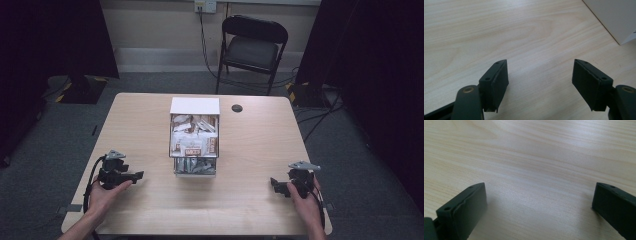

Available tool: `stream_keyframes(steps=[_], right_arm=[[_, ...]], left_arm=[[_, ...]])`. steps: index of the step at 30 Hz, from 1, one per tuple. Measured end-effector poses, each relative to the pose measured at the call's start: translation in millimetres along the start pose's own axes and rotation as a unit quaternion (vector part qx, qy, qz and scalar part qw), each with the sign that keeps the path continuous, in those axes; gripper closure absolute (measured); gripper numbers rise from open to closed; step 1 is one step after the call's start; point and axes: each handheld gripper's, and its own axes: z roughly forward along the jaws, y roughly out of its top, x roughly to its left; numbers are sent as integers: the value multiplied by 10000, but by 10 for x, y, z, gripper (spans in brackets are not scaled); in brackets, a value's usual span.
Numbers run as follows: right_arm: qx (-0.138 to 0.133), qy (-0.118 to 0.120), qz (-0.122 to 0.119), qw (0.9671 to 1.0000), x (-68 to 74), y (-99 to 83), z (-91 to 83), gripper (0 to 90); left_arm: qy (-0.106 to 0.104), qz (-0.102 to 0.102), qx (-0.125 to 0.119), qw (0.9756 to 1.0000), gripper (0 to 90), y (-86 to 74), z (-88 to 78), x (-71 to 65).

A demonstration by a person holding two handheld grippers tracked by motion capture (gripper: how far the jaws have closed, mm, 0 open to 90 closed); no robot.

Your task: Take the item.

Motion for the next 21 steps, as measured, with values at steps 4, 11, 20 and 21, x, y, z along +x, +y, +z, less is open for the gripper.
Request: stream_keyframes(steps=[4, 11, 20, 21], right_arm=[[-4, -2, -6, 10000, -1, 0, 1, 0], [-13, 8, -16, 10000, -2, 3, 4, 0], [-15, 10, -13, 10000, -2, 5, 7, 0], [-15, 11, -14, 10000, -2, 5, 7, 0]], left_arm=[[-253, -25, -92, 9996, 313, 38, -97, 16], [-412, 132, -398, 9983, 361, 48, -275, -11], [-530, 337, -702, 9955, 356, 109, -390, -104], [-649, 359, -766, 9943, 361, 135, -416, -125]])
